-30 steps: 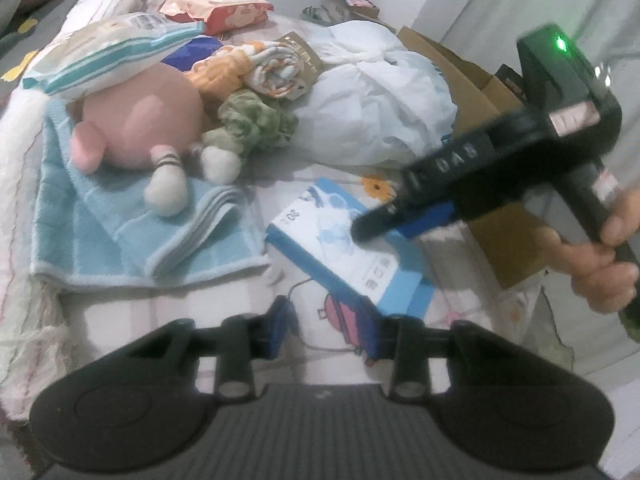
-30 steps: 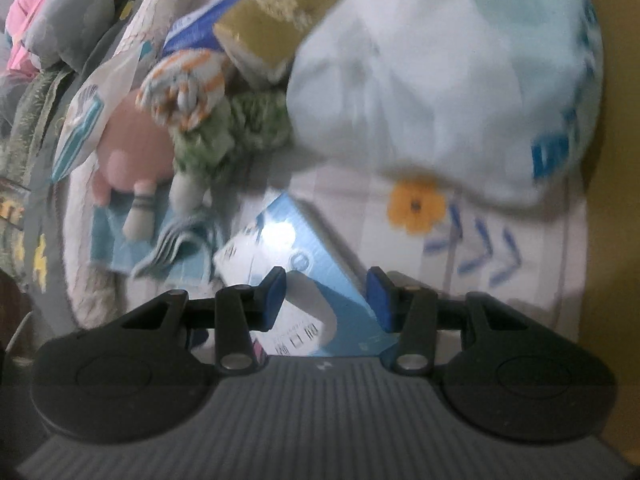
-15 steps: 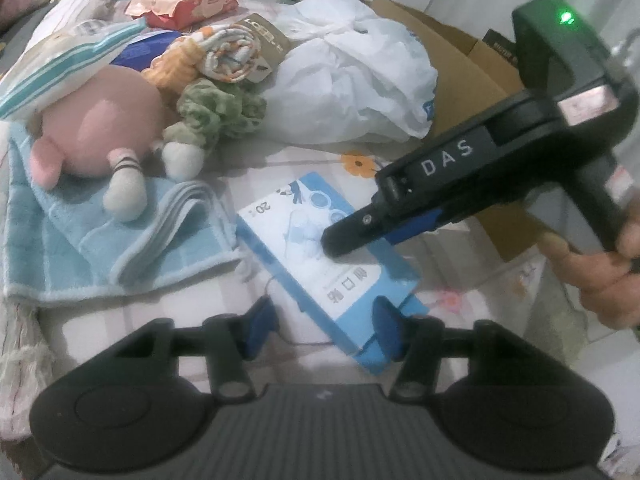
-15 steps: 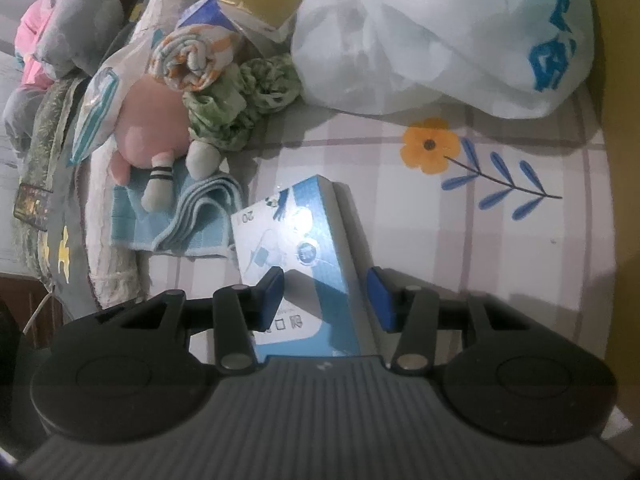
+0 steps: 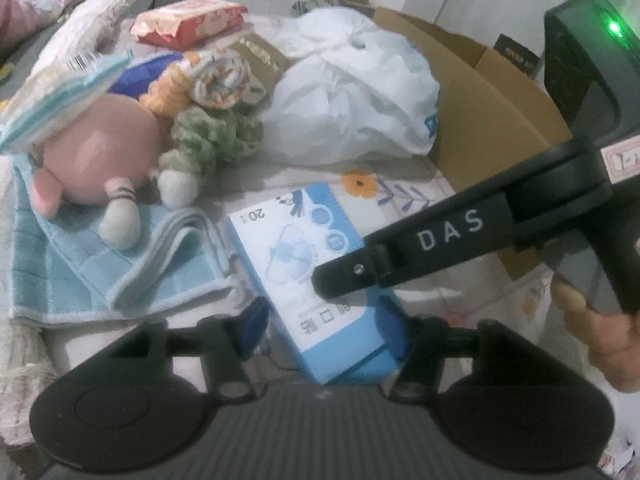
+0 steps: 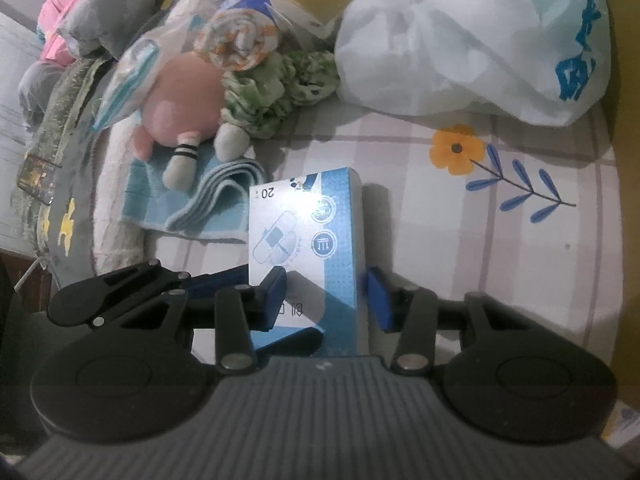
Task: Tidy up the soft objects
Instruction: 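Carry the blue mask box with the right gripper into the cardboard box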
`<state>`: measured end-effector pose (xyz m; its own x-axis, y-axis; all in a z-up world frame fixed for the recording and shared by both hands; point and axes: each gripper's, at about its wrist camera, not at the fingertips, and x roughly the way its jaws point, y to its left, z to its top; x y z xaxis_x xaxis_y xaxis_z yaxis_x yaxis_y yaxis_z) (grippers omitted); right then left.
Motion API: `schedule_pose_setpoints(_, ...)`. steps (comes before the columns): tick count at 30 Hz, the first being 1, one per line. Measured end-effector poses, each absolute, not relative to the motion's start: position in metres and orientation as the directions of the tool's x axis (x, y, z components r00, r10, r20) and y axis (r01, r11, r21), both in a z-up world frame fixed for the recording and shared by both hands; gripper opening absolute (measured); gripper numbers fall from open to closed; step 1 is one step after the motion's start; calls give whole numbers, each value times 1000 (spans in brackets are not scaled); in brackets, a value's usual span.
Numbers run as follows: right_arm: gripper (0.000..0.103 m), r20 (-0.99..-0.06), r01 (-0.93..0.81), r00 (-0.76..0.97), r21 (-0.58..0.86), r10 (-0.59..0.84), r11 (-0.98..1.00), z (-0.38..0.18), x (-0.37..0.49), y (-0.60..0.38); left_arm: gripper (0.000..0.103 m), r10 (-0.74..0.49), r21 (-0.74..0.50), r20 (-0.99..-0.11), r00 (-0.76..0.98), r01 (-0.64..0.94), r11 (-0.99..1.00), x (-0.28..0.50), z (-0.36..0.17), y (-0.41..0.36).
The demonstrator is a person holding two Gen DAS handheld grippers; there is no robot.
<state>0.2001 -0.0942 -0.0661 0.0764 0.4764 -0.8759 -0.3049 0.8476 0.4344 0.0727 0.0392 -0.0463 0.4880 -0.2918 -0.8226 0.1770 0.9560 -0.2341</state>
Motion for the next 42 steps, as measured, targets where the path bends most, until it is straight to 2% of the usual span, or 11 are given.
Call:
schedule_pose_setpoints(15,42,-769,-337,257,497,586,800,26,221,-120,59,-257,-159,-715,650,207,965,107,56,24)
schedule_pose_setpoints(21,41,-698,-289,366,544,616,788,74,249,-172,60,-303,-113,-669,679,310,944,151,107,-22)
schedule_pose_setpoints(26,41,-660,-218,455,569,598,793,98,276,-235,60,-355,-101,-666,656,393,914,195,127,-81)
schedule_pose_setpoints(32,41,-683,-94,485,580,546,809,92,320,-317,60,-399,-131,-725,562,457,880,264,110,-153)
schedule_pose_setpoints(42,41,-778,86,406,555,480,827,12,414,-415,60,-385,-184,-838,387,465,866,360,31,-228)
